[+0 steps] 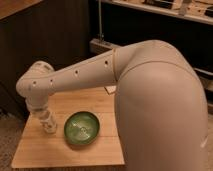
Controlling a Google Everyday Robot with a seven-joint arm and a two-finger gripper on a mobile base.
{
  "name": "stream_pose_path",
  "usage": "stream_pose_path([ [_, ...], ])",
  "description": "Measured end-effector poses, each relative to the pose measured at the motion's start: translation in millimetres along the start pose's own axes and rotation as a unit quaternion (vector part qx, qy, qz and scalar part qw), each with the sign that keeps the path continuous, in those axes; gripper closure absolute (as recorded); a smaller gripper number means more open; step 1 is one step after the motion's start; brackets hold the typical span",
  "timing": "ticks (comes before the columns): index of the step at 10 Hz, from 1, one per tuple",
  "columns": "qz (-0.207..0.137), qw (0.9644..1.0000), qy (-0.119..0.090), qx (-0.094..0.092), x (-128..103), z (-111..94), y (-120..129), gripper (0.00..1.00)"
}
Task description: Knock the bottle over
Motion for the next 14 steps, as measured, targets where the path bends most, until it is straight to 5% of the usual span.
stream_pose_path([
  [8,0.026,0.9995,0.012,-0.011,16,12,-6,0.99],
  [14,0.021,0.9997,0.01,0.005,23,25,-27,0.99],
])
